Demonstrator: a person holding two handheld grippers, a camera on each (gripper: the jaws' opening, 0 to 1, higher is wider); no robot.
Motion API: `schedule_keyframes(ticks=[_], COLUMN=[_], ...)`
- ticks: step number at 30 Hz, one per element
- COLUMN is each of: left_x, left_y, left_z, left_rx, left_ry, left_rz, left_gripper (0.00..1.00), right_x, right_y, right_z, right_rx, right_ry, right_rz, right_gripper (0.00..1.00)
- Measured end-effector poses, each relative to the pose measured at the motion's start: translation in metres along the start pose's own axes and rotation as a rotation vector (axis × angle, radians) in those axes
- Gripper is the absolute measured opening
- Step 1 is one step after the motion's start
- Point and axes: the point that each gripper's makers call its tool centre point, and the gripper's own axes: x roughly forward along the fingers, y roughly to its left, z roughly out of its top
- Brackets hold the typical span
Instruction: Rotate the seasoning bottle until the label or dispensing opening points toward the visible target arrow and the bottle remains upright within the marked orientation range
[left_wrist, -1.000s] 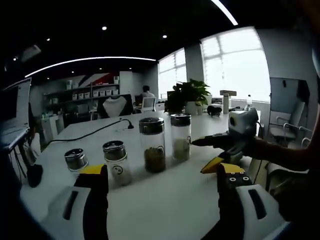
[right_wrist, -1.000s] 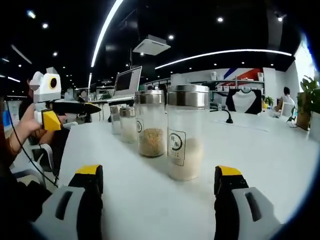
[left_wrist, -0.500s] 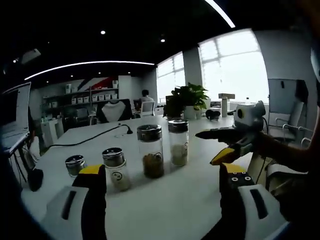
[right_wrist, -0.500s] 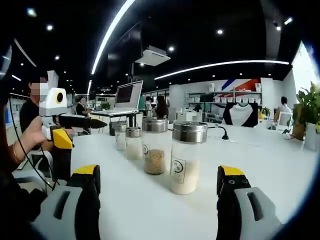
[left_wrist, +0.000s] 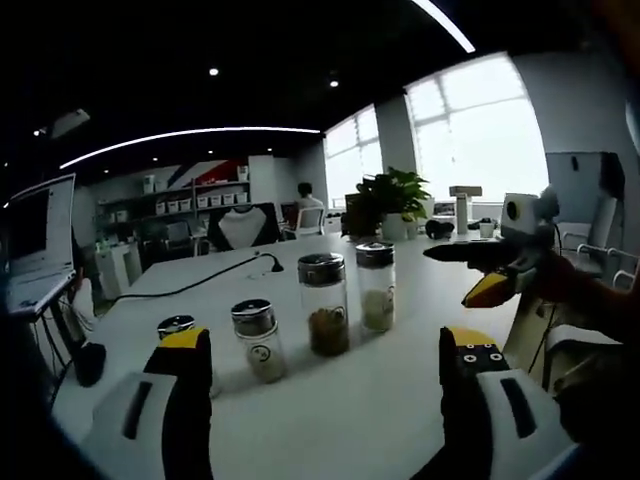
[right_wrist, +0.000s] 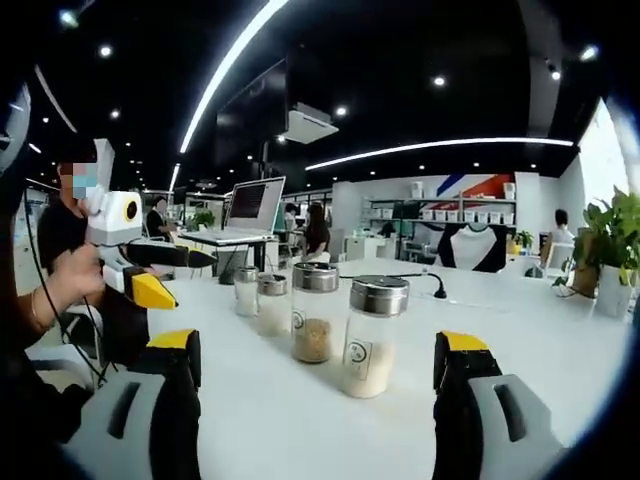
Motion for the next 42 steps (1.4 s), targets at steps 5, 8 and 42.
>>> schedule_keyframes(ticks=[5,8,42], left_x=[-0.005,-0.008,-0.054], left_y=[0.005,0.007,0.024], left_z=[-0.002,-0.002,-0.025], left_rx=[-0.003,-0.002,-0.034], left_ry=[0.000,-0.002,0.028], left_rz=[0.017,0.026,0.108], left_gripper=[1.00,1.00,1.00], right_x=[-0.008,-0.010,-0.037], right_y=[0.003,0.005,0.027], right_z=[0.005,0.006,-0.003], right_rx=[-0.008,-0.003,0.000], right_ry=[-0.013,-0.017,0.005], right_rz=[-0.011,-0.015,-0.051], right_gripper=[0.99,0.99,0.99])
